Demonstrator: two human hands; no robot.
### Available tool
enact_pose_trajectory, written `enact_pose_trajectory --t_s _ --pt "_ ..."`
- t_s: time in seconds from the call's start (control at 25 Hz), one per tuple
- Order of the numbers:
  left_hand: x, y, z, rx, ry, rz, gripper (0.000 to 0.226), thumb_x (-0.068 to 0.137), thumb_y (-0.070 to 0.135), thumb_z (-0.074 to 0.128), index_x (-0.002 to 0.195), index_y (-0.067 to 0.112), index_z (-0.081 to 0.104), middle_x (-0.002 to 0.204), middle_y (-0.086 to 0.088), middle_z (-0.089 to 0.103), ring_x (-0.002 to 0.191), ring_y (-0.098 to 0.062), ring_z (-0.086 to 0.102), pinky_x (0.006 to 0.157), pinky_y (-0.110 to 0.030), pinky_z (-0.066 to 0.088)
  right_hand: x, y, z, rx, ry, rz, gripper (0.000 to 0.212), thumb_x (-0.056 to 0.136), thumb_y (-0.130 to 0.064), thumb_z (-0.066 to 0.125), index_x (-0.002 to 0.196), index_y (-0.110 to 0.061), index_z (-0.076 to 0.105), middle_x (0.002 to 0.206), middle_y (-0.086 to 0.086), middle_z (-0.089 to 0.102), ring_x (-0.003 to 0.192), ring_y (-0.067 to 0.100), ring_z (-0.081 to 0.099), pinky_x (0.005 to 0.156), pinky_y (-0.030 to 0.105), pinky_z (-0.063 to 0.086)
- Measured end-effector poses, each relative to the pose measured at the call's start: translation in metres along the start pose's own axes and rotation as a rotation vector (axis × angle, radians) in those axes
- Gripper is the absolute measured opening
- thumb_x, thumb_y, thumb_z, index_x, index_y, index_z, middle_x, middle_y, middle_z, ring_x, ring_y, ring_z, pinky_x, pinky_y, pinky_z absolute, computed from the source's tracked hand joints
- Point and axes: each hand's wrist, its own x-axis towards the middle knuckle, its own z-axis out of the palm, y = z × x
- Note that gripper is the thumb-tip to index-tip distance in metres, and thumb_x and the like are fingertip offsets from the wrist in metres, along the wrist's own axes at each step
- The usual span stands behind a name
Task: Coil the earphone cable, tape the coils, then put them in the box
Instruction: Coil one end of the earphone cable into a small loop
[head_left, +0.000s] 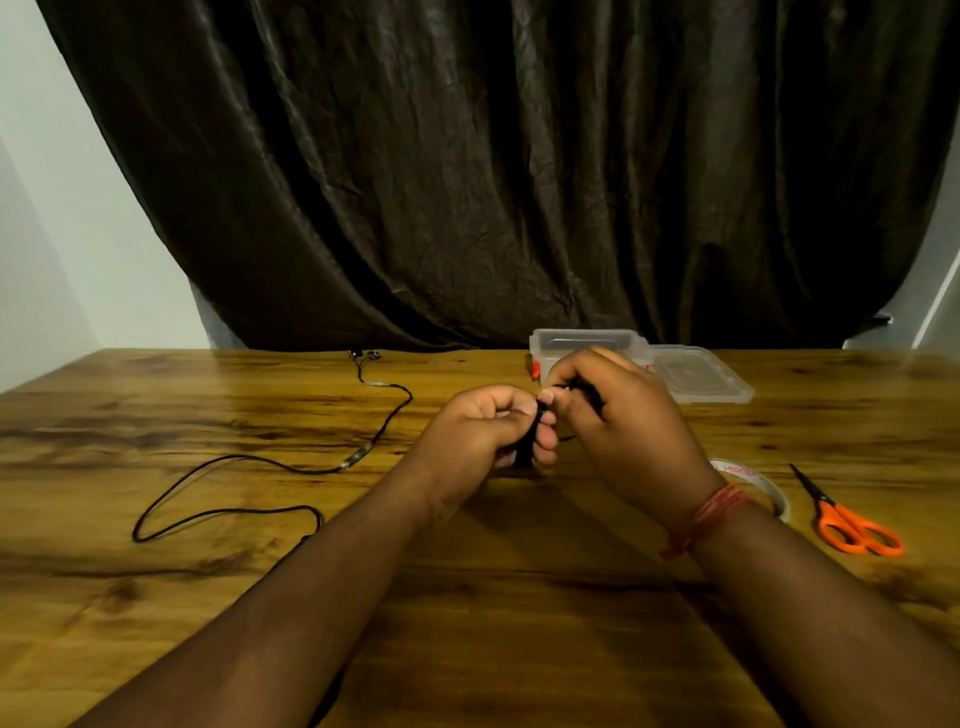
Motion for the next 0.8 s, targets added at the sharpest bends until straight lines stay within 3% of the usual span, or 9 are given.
enact_pose_trajectory --t_s 0.16,0.32,0.44,0.52,0.64,0.8 --pt "-0.005 0.006 0.002 -0.252 -0.080 -0.020 0.023 0.098 0.004 0.041 0.090 0.001 0.062 0.074 -0.008 0.061 0.064 -0.018 0.060 0.068 -0.031 0.056 0.001 0.006 0.000 0.129 0.035 0.100 0.007 0.093 -0.017 0.059 0.089 -0.020 0.063 0.088 -0.007 0.062 0.085 0.008 0.057 0.074 0.028 0.047" --pt "-0.004 0.011 0.001 -0.436 -0.010 0.023 0.024 0.098 0.002 0.039 0.096 -0.001 0.062 0.073 -0.007 0.064 0.064 -0.015 0.064 0.068 -0.029 0.059 -0.006 0.007 0.016 0.204 -0.110 0.147 0.013 0.095 -0.017 0.051 0.090 -0.022 0.063 0.088 -0.004 0.065 0.084 0.013 0.060 0.075 0.037 0.051" --pt "-0.002 0.013 0.000 -0.532 0.068 0.046 0.023 0.098 0.003 0.041 0.097 -0.001 0.063 0.073 -0.007 0.068 0.065 -0.015 0.067 0.068 -0.029 0.060 -0.013 0.004 0.026 0.114 -0.234 0.100 0.012 0.095 -0.013 0.053 0.093 -0.018 0.064 0.090 -0.005 0.067 0.080 0.008 0.058 0.072 0.028 0.045" --pt "0.000 0.013 0.000 -0.566 0.131 0.066 0.022 0.098 0.003 0.041 0.097 -0.001 0.063 0.075 -0.008 0.070 0.067 -0.016 0.070 0.065 -0.028 0.060 -0.017 0.000 0.030 0.056 -0.306 0.072 0.013 0.096 -0.019 0.053 0.087 -0.020 0.063 0.082 -0.008 0.065 0.073 0.007 0.057 0.068 0.029 0.043" --pt "0.005 0.010 -0.005 -0.533 0.224 0.128 0.022 0.099 0.003 0.041 0.096 0.001 0.063 0.079 -0.009 0.074 0.075 -0.018 0.073 0.071 -0.029 0.060 -0.019 -0.004 0.031 -0.011 -0.382 0.021 0.021 0.098 -0.033 0.049 0.082 -0.022 0.057 0.073 -0.004 0.064 0.068 0.013 0.059 0.066 0.039 0.048" --pt "0.009 0.001 -0.008 -0.206 0.332 0.157 0.023 0.102 0.010 0.042 0.100 0.006 0.065 0.088 -0.008 0.075 0.085 -0.018 0.073 0.074 -0.024 0.058 -0.017 -0.007 0.025 -0.094 -0.365 -0.066 0.019 0.095 -0.040 0.048 0.088 -0.026 0.058 0.078 -0.006 0.065 0.071 0.012 0.059 0.065 0.040 0.049"
